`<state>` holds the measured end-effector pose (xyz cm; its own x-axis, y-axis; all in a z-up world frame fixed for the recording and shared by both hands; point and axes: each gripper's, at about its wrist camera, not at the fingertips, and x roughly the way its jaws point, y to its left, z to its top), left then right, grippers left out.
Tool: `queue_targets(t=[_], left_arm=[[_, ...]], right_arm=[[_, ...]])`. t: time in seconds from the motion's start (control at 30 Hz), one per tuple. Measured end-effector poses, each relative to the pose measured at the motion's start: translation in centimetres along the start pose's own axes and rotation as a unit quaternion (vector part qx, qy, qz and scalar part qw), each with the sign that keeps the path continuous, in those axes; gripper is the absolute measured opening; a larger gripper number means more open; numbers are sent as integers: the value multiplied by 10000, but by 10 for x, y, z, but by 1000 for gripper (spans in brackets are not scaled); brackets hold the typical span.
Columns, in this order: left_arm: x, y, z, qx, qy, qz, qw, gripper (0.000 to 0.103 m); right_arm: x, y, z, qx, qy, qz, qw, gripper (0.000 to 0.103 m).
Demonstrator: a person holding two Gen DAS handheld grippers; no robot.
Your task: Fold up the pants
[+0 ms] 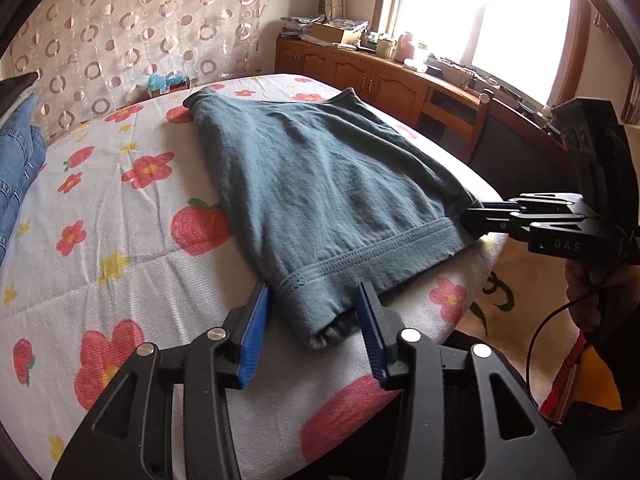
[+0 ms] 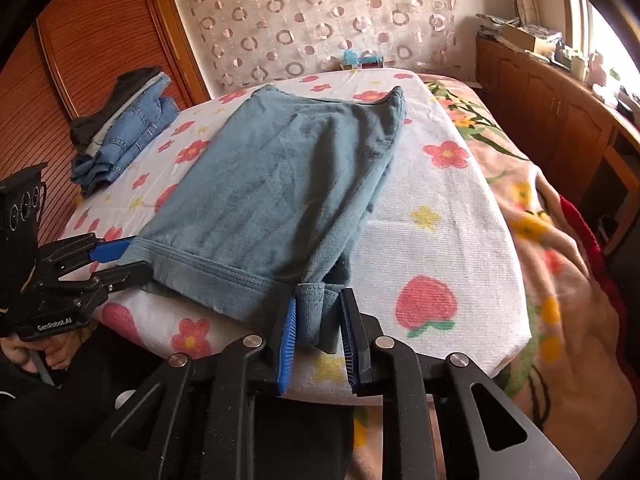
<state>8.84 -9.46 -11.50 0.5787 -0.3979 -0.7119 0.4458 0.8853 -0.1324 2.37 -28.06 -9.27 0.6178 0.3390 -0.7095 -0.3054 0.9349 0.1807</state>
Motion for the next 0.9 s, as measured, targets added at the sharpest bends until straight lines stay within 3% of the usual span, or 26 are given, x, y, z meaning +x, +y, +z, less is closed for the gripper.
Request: queue_targets(t=[0.2, 0.43, 0.5, 0.57, 0.83, 0.9], left_arm=[[-2, 6, 1, -280, -10, 54, 9996, 45], [-15, 19, 10, -686, -376, -18, 9969, 45], [-12, 20, 9, -704, -310, -189, 9969, 44], [-6, 18, 7, -715, -167, -304, 9968, 36], [3, 15, 2, -768, -45, -207, 9968, 36], [3, 12, 3, -715, -42, -251, 9971, 31]], right_arm=[[0, -3, 0, 31, -18, 61, 10000, 20], [1, -2, -1, 58, -31, 91, 9999, 20], [1, -2, -1, 50, -32, 88, 9999, 20], [1, -2, -1, 50, -32, 89, 9999, 20], [2, -3, 0, 70, -12, 152, 9999, 21], [2, -2, 0, 74, -10, 148, 9999, 21]])
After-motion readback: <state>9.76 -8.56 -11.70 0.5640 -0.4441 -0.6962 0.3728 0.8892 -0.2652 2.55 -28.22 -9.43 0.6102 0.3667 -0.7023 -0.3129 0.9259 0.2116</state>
